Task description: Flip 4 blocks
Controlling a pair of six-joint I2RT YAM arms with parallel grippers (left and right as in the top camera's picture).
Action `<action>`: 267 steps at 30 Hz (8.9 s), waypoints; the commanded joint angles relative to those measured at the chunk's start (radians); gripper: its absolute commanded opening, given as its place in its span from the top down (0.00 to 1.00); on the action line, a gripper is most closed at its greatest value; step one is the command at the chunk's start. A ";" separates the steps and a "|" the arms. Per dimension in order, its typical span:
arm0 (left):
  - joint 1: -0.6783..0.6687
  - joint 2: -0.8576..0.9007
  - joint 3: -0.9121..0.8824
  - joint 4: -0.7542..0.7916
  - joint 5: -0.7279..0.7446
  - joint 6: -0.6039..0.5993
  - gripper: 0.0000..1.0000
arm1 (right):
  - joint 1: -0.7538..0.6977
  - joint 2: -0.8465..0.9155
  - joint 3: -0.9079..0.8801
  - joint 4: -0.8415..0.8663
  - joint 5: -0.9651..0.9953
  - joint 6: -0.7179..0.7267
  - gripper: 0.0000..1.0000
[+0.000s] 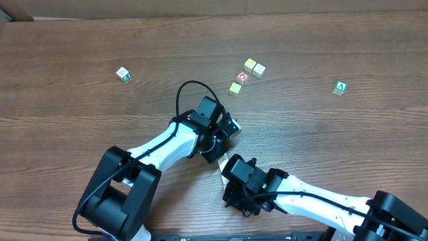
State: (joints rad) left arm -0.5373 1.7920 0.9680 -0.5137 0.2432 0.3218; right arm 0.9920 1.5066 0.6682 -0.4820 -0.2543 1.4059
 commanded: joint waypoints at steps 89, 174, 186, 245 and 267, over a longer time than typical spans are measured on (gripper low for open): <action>0.123 0.051 -0.032 0.084 -0.081 -0.166 0.96 | 0.081 -0.001 0.018 -0.109 0.013 0.127 0.96; 0.386 -1.309 0.196 -0.643 -0.018 -0.366 0.00 | -0.780 -0.214 1.059 -0.837 0.261 -1.081 0.00; 0.386 -1.309 0.196 -0.643 -0.018 -0.366 0.00 | -0.780 -0.214 1.059 -0.837 0.261 -1.081 0.00; 0.386 -1.309 0.196 -0.643 -0.018 -0.366 0.00 | -0.787 -1.504 -0.599 0.465 0.113 -1.511 0.00; 0.386 -1.309 0.196 -0.643 -0.018 -0.366 0.00 | -0.814 -1.504 -0.660 0.400 0.208 -1.324 0.00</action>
State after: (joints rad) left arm -0.1501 0.4870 1.1637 -1.1568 0.2306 -0.0525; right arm 0.1829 0.0139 0.0185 -0.0902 -0.0479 0.0818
